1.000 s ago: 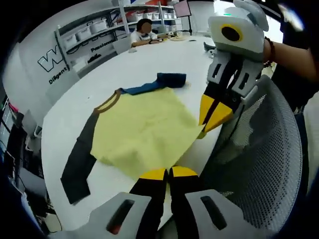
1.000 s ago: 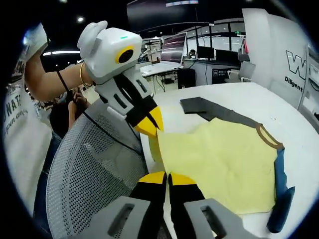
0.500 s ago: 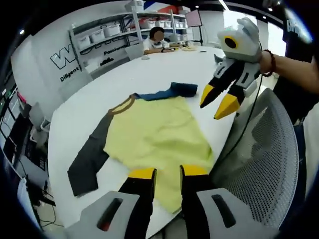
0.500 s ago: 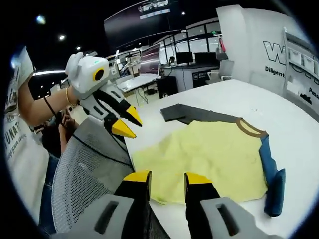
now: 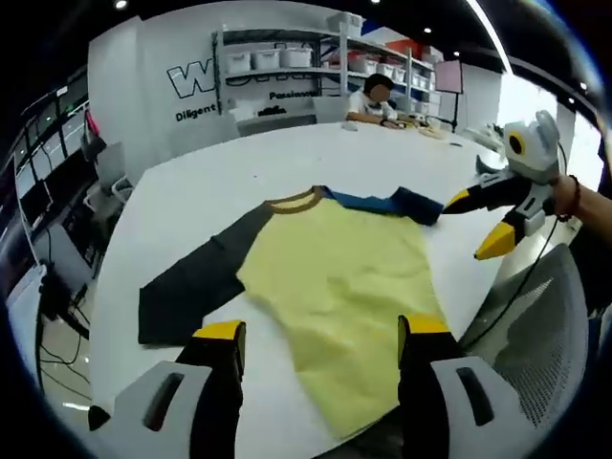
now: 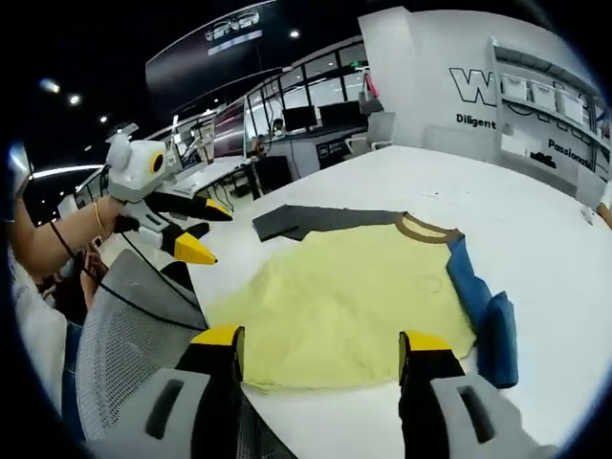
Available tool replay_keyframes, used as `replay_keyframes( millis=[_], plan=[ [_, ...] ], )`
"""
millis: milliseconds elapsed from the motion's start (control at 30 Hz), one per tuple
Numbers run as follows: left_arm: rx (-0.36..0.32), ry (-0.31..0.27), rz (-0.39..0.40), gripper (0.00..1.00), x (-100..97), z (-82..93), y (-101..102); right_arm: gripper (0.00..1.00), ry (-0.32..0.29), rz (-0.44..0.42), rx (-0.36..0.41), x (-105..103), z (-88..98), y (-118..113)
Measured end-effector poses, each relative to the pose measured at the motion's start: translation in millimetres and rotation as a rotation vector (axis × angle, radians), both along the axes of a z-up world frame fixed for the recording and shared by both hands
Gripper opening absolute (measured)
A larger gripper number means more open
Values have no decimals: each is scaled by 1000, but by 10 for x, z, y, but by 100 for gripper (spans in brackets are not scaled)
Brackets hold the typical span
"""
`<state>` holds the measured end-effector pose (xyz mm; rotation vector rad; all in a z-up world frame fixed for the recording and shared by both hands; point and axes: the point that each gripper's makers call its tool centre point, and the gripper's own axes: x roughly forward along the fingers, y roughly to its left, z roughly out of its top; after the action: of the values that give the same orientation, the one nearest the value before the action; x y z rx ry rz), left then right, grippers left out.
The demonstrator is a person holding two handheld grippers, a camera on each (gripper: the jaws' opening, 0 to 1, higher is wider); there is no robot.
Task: Fold the garment on the visible template until the final outline fits inside the template.
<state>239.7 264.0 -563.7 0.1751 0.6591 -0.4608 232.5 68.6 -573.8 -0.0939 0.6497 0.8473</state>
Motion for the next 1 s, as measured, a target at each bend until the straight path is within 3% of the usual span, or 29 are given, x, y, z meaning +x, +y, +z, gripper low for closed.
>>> replay_keyframes(
  millis=[133,267,367,467,600,667,1000],
  plan=[
    [-32,-5,49,73,184,-5,48,73,-16,-42,-1,164,-20,-85],
    [-28,-1,57,75,291,-46,72,73,-16,-73,-6,302,-69,-161],
    [-49,37,74,74,375,-128,83,72,6,-96,-10,366,-154,-228],
    [-38,37,78,67,438,-174,98,69,24,-123,-13,394,-244,-302],
    [-48,72,82,63,426,-309,110,68,83,-173,-8,383,-440,-420],
    [-6,112,80,61,350,-420,156,66,96,-169,-29,340,-513,-435],
    [-8,181,72,37,104,-689,174,65,117,-138,-18,192,-616,-239]
  ],
)
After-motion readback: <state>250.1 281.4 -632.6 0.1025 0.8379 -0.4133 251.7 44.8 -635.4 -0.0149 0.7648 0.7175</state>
